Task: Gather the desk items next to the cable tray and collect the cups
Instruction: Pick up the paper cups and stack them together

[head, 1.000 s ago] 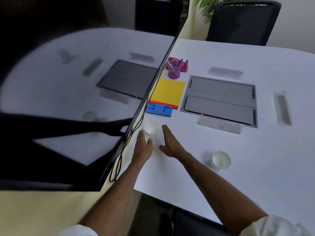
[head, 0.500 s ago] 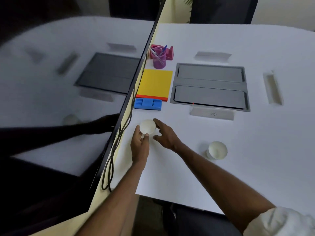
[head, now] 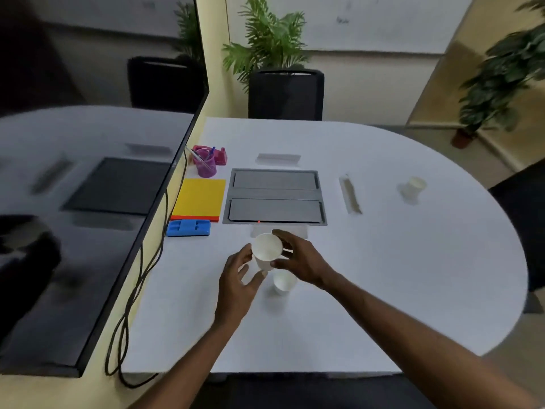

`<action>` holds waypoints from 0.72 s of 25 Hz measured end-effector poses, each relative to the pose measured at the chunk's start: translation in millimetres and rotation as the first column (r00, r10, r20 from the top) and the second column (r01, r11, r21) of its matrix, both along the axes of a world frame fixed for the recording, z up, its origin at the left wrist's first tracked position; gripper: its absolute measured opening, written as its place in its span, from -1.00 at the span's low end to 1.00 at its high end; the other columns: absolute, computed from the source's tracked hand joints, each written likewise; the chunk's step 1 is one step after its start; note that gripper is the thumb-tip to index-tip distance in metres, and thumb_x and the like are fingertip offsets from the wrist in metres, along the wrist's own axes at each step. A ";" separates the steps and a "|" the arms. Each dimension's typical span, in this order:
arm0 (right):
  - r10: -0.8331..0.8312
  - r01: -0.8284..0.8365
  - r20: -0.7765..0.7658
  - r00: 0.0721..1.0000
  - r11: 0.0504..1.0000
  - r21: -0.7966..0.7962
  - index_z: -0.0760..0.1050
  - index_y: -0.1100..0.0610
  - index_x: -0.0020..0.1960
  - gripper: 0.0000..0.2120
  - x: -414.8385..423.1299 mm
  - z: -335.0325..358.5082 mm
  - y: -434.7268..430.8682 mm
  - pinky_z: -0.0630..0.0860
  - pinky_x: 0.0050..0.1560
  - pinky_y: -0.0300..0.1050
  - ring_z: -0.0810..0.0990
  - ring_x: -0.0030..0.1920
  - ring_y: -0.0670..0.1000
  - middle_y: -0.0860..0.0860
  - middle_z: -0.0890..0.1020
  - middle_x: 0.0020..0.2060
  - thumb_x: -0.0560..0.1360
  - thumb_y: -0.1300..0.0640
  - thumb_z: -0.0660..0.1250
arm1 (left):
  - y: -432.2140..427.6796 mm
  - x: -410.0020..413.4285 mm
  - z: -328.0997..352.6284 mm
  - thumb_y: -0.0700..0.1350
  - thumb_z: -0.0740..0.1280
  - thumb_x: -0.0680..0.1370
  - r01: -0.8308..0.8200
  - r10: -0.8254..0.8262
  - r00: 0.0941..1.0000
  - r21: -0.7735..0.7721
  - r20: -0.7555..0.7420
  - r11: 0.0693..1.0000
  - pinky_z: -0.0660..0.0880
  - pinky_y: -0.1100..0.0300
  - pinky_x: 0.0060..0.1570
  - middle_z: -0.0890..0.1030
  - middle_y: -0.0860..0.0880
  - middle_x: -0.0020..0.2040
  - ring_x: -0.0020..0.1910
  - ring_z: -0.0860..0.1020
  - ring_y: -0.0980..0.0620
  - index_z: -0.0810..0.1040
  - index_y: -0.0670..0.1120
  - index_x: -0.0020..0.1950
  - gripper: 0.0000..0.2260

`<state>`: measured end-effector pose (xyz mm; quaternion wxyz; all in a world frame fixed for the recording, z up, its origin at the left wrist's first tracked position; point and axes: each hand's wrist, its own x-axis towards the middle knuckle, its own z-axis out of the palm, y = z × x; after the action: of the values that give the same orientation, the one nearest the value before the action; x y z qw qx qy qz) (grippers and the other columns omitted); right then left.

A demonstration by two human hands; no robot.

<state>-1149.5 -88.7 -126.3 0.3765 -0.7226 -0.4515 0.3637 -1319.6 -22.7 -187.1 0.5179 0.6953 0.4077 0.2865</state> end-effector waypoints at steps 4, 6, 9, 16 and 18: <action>-0.099 0.101 -0.027 0.995 0.991 0.091 0.37 0.15 0.46 -0.34 47.8 51.7 -93.4 0.53 0.10 -0.41 0.58 0.27 -0.02 0.04 0.55 0.32 0.42 0.27 0.53 | -53.9 53.6 62.9 -0.15 0.56 0.46 0.143 -0.148 0.987 0.077 0.062 0.987 0.55 0.24 0.27 0.56 -0.01 0.27 0.24 0.60 0.04 0.51 -0.06 0.42 -0.46; -0.169 0.175 -0.055 0.984 0.975 0.135 0.37 0.11 0.46 -0.32 72.0 73.8 -146.7 0.54 0.11 -0.38 0.58 0.27 -0.04 -0.01 0.56 0.31 0.41 0.21 0.55 | -87.1 84.0 94.9 -0.12 0.57 0.45 0.248 -0.254 0.965 0.093 0.068 0.964 0.60 0.22 0.22 0.59 0.04 0.24 0.18 0.62 0.10 0.54 -0.01 0.37 -0.50; -0.238 0.244 -0.053 0.970 0.950 0.197 0.40 0.06 0.45 -0.31 114.2 102.6 -236.6 0.53 0.02 -0.47 0.60 0.23 -0.10 -0.07 0.59 0.26 0.38 0.16 0.57 | -153.0 130.0 139.8 -0.02 0.58 0.45 0.415 -0.421 0.906 0.110 0.036 0.903 0.56 0.44 0.03 0.62 0.13 0.24 0.16 0.62 0.25 0.53 0.08 0.34 -0.51; -0.395 0.373 0.048 0.917 0.896 0.241 0.42 0.02 0.43 -0.30 200.3 144.1 -440.6 0.51 0.19 -0.38 0.58 0.18 -0.27 -0.22 0.59 0.19 0.36 0.09 0.59 | -321.6 240.4 194.9 0.10 0.53 0.48 0.627 -0.631 0.775 0.151 -0.021 0.765 0.53 0.32 0.06 0.63 0.23 0.22 0.16 0.61 0.31 0.51 0.20 0.32 -0.56; -0.484 0.453 0.069 0.873 0.854 0.257 0.41 0.02 0.44 -0.30 220.0 146.6 -491.3 0.49 0.21 -0.40 0.57 0.19 -0.26 -0.20 0.59 0.22 0.35 0.11 0.59 | -366.9 278.0 195.7 0.10 0.51 0.49 0.674 -0.684 0.730 0.175 -0.009 0.717 0.55 0.26 0.15 0.61 0.23 0.27 0.21 0.60 0.27 0.50 0.18 0.35 -0.55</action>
<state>-929.5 -580.0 20.3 0.5053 -0.7839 -0.3249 0.1572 -1041.6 -389.6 8.6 0.5380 0.8288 0.0842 0.1290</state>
